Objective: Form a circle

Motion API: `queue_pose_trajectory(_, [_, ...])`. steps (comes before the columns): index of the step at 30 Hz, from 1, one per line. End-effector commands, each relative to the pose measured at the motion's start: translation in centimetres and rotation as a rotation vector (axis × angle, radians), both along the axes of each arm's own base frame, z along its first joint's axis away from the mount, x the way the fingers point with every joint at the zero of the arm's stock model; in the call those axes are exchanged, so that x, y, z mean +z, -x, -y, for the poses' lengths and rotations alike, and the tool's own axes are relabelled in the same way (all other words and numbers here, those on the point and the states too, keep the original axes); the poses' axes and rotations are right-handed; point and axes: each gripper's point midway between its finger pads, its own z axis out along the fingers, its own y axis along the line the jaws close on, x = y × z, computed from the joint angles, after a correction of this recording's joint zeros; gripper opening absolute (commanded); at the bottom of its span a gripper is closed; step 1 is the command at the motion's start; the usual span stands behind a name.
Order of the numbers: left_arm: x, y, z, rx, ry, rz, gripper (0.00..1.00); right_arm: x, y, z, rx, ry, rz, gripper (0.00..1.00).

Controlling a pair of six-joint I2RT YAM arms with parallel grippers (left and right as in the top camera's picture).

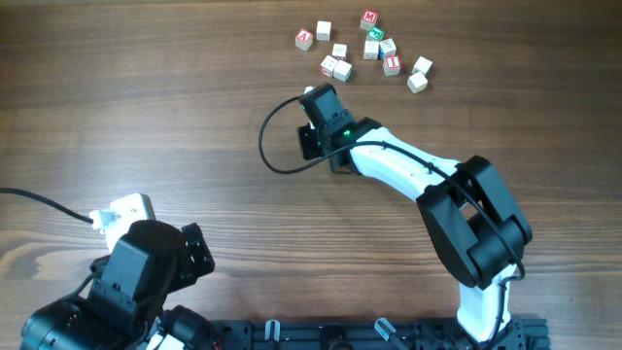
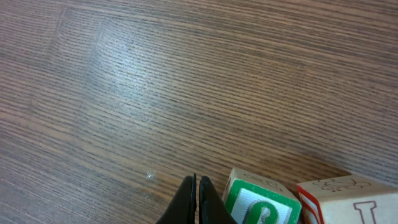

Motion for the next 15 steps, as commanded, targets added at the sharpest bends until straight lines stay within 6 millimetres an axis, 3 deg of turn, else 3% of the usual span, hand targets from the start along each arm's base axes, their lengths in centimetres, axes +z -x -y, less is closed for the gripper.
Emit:
queue_pose_trajectory(1, [-0.2, 0.0, 0.0, 0.011, 0.005, -0.005, 1.00, -0.3, 0.1, -0.4, 0.018, -0.001, -0.007, 0.05])
queue_pose_trajectory(10, [-0.2, 0.0, 0.0, 0.011, 0.005, -0.005, 1.00, 0.2, -0.7, -0.6, 0.004, -0.011, 0.030, 0.05])
queue_pose_trajectory(15, [-0.2, 0.0, 0.0, 0.011, 0.005, -0.005, 1.00, 0.1, -1.2, 0.4, -0.057, 0.020, 0.044, 0.05])
